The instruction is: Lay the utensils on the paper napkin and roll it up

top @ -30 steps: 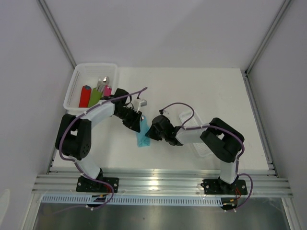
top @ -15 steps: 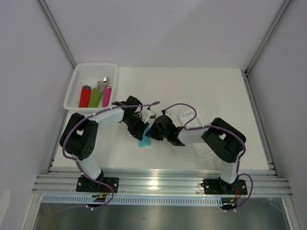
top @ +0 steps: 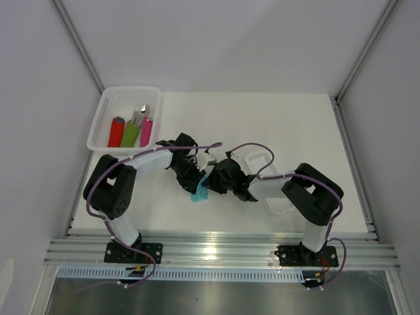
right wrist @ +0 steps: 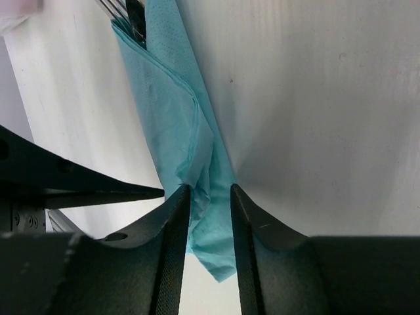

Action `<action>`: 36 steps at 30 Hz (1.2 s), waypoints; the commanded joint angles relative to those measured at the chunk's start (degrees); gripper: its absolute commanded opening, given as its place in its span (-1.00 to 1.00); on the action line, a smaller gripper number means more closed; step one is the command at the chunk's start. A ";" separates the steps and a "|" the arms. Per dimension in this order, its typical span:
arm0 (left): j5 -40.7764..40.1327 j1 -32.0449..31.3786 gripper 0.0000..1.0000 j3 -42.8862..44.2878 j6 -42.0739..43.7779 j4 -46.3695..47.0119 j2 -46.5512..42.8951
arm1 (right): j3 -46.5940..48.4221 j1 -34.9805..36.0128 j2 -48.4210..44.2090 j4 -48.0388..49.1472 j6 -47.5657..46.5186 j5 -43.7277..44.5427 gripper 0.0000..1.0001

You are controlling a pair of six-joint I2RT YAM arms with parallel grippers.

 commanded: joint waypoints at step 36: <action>0.94 -4.43 -0.23 4.00 1.25 -0.79 1.92 | -4.50 -1.54 -4.00 0.15 -0.41 -0.87 -0.43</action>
